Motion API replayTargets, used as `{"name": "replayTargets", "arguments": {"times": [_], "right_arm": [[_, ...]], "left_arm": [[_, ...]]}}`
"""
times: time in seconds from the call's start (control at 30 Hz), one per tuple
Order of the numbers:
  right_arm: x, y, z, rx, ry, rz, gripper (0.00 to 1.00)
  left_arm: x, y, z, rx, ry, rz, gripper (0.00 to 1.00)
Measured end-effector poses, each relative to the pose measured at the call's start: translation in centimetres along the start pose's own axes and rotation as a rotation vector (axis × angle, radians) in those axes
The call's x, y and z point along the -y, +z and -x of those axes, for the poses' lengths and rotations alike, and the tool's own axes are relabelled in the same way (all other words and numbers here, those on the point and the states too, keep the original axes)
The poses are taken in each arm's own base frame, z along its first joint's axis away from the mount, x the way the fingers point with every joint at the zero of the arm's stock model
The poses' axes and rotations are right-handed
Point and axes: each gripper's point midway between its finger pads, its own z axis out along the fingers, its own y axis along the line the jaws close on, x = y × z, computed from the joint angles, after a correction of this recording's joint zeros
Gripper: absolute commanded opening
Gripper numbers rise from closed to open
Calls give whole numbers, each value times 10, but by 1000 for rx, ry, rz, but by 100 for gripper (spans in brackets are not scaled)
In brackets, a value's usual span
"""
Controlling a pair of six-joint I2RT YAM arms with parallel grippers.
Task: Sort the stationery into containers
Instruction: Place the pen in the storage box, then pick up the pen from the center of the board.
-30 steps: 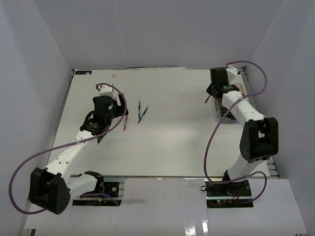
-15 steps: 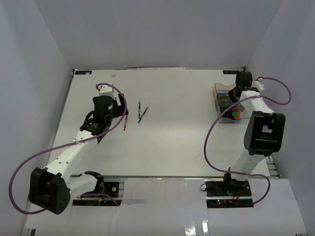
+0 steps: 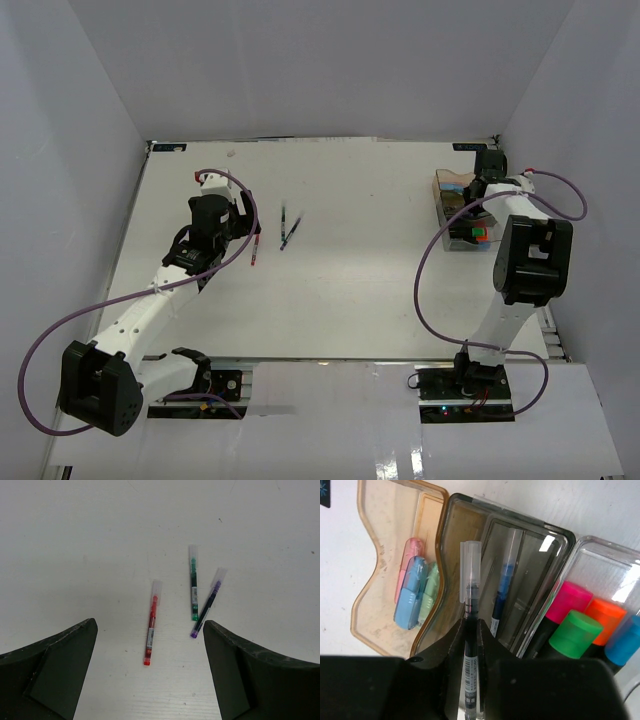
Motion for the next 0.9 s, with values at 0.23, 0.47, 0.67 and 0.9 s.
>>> {"name": "replayTargets", "arguments": {"times": [0.23,0.47,0.67,0.9], "right_arm": [[7,9,0,-8,14,-27,42],[-1,-4,3,-17,-40,41,58],[-27,-59,12,22,-198,229,72],[-45,-160,-37,69,-543,579,91]], "left_arm": [[0,0,0,0,0,0,98],[0,0,0,0,0,-1,98],[0,2,-3,-11,3,-1,98],[-5,20,-37,-135,34,39,98]]}}
